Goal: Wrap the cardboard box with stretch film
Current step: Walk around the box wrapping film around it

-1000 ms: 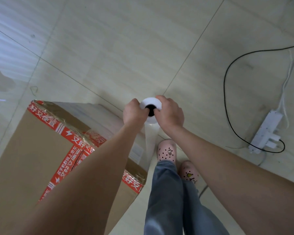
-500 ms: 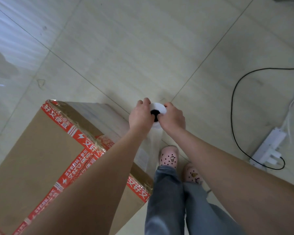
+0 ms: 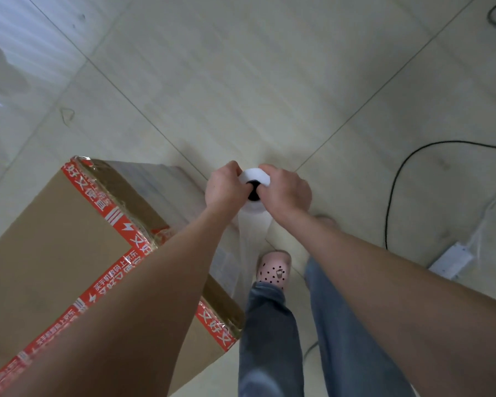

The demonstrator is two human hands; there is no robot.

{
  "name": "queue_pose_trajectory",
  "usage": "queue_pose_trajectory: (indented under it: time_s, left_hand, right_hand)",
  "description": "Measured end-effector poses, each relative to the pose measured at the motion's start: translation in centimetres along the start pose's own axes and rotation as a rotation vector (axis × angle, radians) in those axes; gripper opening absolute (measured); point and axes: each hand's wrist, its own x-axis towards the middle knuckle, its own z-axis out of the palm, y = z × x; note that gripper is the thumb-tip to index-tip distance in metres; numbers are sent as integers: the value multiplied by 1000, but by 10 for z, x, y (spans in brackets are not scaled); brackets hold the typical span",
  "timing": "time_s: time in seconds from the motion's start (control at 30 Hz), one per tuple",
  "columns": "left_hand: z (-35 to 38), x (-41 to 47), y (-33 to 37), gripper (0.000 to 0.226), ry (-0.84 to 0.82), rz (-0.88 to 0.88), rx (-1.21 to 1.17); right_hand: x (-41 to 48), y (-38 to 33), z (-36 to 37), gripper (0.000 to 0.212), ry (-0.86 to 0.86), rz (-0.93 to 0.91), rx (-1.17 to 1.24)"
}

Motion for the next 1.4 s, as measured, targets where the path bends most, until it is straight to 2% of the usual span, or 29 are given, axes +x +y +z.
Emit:
queue_pose_trajectory:
  time_s: [0.13, 0.23, 0.37, 0.47, 0.57, 0.7, 0.87, 1.03, 1.1, 1.2, 1.4]
  left_hand:
    - [-4, 6, -4, 20, 59, -153, -152]
    - [-10, 8, -4, 23, 101, -301, -306]
    - [-20, 7, -5, 23, 137, -416, -368]
    - [-23, 5, 0, 27, 96, -323, -258]
    - [-23, 5, 12, 34, 75, -150, -55]
    - [-21, 8, 29, 31, 81, 76, 199]
    - [-13, 9, 46, 28, 83, 192, 319]
    - [-18, 22, 50, 25, 63, 213, 335]
    - [-24, 28, 44, 24, 42, 177, 276]
    - [-36, 34, 27, 23, 50, 25, 97]
    - [-59, 52, -8, 26, 147, -329, -282]
  right_hand:
    - [16, -21, -11, 36, -2, -85, -113]
    - [26, -34, -12, 39, -2, -127, -81]
    - [38, -38, -6, 42, -33, 8, 62]
    - [43, -38, -8, 41, -84, 86, 120]
    - [45, -34, -12, 38, -104, 110, 140]
    - [47, -24, -16, 33, -121, 125, 172]
    - [51, -9, -21, 40, -125, 131, 162]
    - [56, -7, -19, 33, -61, 92, 71]
    - [59, -13, -19, 29, -41, 54, 27]
    - [64, -34, -21, 26, -37, -49, -85]
    - [79, -89, -20, 39, -37, -343, -222]
